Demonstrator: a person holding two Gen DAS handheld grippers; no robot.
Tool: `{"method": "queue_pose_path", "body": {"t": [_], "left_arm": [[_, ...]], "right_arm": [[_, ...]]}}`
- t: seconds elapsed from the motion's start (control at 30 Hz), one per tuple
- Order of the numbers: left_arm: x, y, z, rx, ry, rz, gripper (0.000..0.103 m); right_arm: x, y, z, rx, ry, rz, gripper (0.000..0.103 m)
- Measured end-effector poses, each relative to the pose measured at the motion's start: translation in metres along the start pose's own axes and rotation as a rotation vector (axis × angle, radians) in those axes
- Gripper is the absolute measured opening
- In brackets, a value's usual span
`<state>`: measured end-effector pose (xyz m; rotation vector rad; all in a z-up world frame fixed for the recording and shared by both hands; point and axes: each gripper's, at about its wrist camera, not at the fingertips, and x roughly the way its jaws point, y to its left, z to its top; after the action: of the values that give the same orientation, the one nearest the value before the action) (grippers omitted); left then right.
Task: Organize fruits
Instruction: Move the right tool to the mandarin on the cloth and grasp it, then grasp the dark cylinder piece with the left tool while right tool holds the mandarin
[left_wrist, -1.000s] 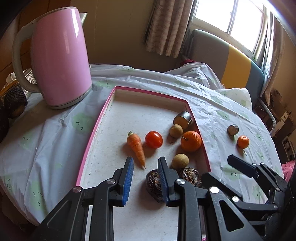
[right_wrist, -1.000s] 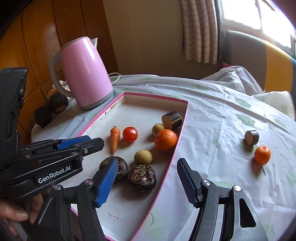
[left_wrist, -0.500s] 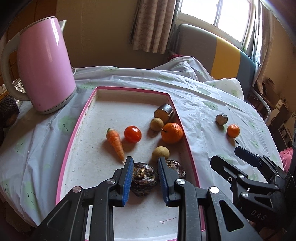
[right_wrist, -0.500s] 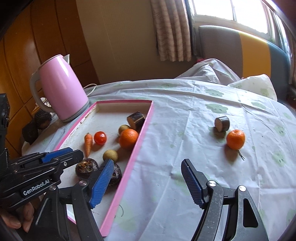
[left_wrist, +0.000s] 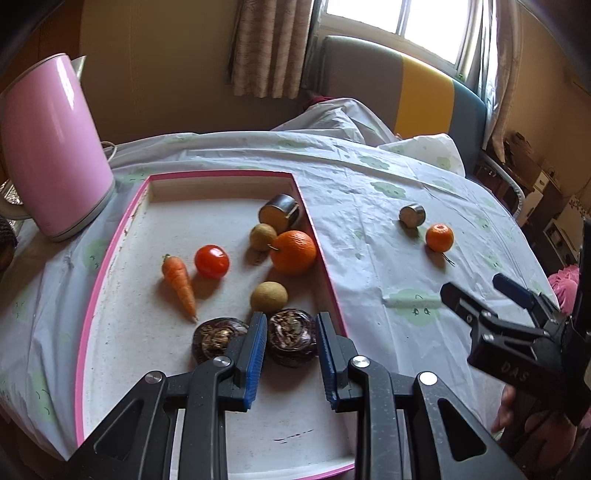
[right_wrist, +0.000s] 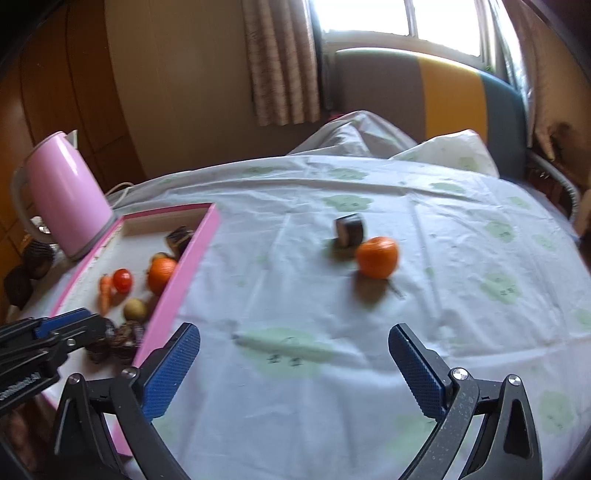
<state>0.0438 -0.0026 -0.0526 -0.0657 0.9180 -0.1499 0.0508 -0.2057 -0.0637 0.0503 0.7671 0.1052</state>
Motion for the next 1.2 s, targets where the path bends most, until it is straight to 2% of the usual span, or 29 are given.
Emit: {"method": "queue_pose_path", "body": {"t": [0.1,0.3,0.47,0.5,0.57,0.67,0.8,0.97,1.0,1.07,1.2], "left_arm": [[0.002,-0.006,0.0,0.014,0.004,-0.016,0.027],[0.006,-0.021,-0.003,0.052,0.016,-0.042,0.027],[0.008,-0.027,-0.001,0.063,0.02,-0.048,0.027],[0.009,-0.027,-0.001,0.065,0.021,-0.047,0.027],[0.01,-0.028,-0.001,0.065,0.023,-0.048,0.027],[0.011,-0.028,-0.001,0.065,0.027,-0.049,0.027],[0.014,-0.027,0.0,0.057,0.035,-0.049,0.028],[0.017,-0.028,0.001,0.059,0.045,-0.05,0.028],[0.018,-0.029,0.002,0.062,0.046,-0.05,0.028],[0.018,-0.031,0.003,0.065,0.046,-0.053,0.028],[0.017,-0.035,0.004,0.073,0.044,-0.059,0.028]], "right_arm": [[0.004,-0.017,0.0,-0.004,0.009,-0.078,0.103],[0.014,-0.067,-0.005,0.133,0.073,-0.122,0.103],[0.019,-0.078,0.007,0.145,0.072,-0.091,0.102],[0.02,-0.078,0.012,0.137,0.065,-0.064,0.101],[0.025,-0.073,0.021,0.113,0.061,-0.062,0.085],[0.04,-0.07,0.034,0.105,0.086,-0.022,0.072],[0.062,-0.064,0.043,0.084,0.115,0.006,0.069],[0.086,-0.06,0.047,0.069,0.135,-0.03,0.069],[0.09,-0.06,0.048,0.067,0.141,-0.033,0.066],[0.094,-0.059,0.048,0.066,0.155,-0.008,0.043],[0.084,-0.057,0.046,0.053,0.129,-0.011,0.039]]}}
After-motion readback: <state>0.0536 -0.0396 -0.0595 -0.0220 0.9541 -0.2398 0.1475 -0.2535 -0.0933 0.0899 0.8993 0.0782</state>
